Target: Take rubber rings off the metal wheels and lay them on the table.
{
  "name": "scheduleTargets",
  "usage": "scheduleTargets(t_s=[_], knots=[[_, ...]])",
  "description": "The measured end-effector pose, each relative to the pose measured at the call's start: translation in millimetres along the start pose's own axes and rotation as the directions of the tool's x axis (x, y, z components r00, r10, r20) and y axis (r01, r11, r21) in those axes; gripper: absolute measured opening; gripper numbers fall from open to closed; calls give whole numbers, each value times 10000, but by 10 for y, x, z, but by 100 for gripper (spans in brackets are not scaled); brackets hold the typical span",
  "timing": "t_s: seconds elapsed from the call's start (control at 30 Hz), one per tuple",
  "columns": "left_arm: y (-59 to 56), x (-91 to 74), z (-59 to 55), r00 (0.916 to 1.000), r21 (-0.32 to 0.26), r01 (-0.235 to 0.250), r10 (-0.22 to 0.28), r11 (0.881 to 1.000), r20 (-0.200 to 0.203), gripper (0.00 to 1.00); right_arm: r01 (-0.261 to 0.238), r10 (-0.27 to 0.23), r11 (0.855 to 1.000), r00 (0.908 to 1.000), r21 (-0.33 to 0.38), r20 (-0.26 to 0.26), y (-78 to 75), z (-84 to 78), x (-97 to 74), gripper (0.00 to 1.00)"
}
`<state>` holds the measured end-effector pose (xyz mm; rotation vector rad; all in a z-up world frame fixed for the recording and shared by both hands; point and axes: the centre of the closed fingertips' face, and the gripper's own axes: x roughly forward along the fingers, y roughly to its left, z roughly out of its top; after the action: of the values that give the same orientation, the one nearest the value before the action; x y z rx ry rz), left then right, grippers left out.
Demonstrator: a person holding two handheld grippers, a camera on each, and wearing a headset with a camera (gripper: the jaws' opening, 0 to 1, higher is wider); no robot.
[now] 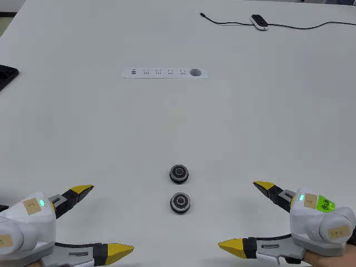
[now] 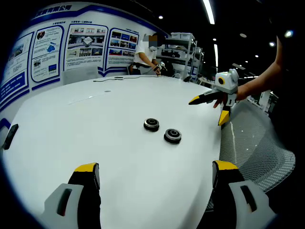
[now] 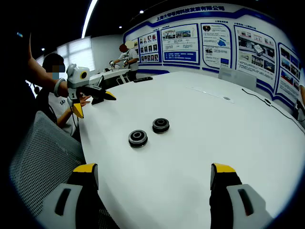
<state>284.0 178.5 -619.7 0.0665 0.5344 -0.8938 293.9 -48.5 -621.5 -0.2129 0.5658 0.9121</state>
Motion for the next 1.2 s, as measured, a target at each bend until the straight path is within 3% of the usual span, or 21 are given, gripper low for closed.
scheduleTargets(t_s=[0.5,1.2], knots=[[89,39,-53,10000,-98,-30,29,9999,-90,100,-29,29,9998,10000,191,26,-11,15,53,99],[52,174,-18,9993,-138,194,-198,9997,-307,100,-406,406,9982,9992,440,17,67,24,215,98]])
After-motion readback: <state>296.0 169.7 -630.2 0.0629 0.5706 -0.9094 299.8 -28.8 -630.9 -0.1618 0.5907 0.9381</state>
